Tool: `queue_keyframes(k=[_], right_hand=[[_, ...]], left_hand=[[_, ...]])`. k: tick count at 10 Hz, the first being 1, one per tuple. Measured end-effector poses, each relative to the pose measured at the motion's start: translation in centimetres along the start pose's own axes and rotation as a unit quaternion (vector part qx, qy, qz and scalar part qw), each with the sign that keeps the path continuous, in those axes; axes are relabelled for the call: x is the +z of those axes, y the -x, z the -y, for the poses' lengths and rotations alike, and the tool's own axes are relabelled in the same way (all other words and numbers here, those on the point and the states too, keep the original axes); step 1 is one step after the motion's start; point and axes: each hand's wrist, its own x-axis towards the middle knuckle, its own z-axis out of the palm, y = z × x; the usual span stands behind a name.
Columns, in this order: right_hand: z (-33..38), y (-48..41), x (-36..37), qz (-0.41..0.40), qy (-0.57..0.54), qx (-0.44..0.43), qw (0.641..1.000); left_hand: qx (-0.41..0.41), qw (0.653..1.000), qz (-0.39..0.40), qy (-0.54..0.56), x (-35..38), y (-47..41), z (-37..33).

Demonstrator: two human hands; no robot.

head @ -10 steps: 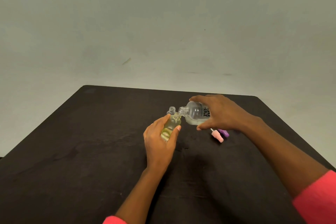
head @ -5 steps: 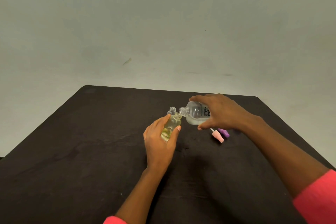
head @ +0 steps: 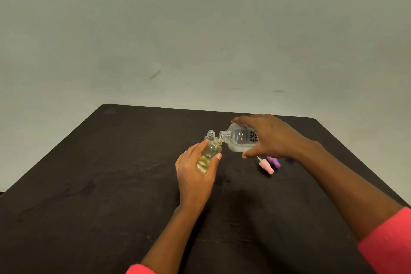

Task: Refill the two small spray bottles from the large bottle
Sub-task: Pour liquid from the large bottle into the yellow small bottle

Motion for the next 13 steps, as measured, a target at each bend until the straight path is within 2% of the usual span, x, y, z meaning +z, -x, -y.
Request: queue_keyframes(k=[13], right_hand=[[-0.08, 0.03, -0.17, 0.004, 0.004, -0.004, 1.0]], left_hand=[[-0.003, 1.0, 0.001, 0.006, 0.06, 0.0, 0.11]])
